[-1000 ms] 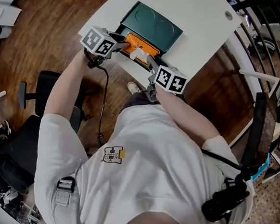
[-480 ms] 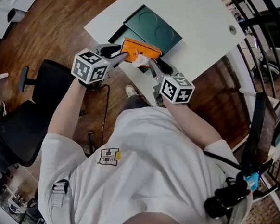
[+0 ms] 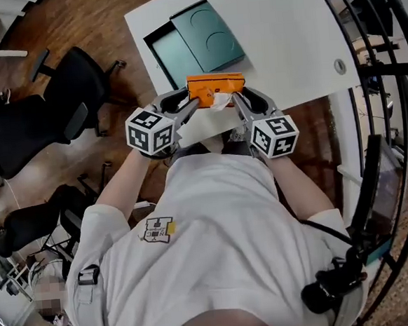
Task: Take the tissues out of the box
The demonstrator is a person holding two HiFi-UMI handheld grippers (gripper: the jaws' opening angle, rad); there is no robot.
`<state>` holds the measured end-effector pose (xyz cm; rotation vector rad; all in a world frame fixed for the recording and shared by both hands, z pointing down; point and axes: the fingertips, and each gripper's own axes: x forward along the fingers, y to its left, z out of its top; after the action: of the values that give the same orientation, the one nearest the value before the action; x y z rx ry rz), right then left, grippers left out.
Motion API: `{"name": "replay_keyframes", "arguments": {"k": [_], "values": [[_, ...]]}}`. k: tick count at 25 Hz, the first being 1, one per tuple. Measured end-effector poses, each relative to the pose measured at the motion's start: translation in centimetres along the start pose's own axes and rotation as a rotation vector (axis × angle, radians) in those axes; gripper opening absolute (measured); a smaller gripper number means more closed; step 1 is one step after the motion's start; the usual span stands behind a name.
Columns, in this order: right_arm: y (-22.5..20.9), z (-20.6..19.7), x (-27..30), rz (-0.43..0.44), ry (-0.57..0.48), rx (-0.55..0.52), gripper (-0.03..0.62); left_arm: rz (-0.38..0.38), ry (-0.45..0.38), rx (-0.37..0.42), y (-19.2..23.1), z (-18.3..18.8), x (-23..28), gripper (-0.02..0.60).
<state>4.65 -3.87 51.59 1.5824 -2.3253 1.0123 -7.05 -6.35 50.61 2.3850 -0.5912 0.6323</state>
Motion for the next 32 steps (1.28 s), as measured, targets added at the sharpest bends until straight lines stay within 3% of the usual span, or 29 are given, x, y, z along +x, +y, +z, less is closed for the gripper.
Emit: {"name": "replay_keyframes", "arguments": {"k": [5,9,12,18,25,29,32], "values": [[-7.0,-1.3,-2.2,0.009,0.160,-0.086,0.104,0.059,-0.020,-0.150,-3.6,-3.0,6.9,0.140],[-9.5,-1.9,-0.5,0.037,0.283,-0.122,0.107,0.096,-0.012,-0.320,-3.0,-4.8,9.7,0.140],[-10.6,-2.8,1.1,0.031,0.343,-0.113,0.109,0.133,-0.015,-0.391,-1.6,-5.5,10.4,0.140],[-11.3,-2.8,0.8,0.057,0.265,-0.065,0.141,0.042,-0.065,-0.398,-2.1,-5.2,9.9,0.143],[-11.0,-0.7,-3.5,0.005,0.024,0.013,0.161,-0.029,-0.145,-0.314,-3.4,-5.5,5.5,0.144],[-6.3,-2.0,-6.1,0.122,-0.018,-0.046,0.124,-0.073,-0.119,-0.222,-6.3,-7.2,4.1,0.143],[-2.6,-6.3,-7.8,0.247,0.061,-0.069,0.089,-0.089,-0.042,-0.164,-9.5,-10.9,4.4,0.141]]}}
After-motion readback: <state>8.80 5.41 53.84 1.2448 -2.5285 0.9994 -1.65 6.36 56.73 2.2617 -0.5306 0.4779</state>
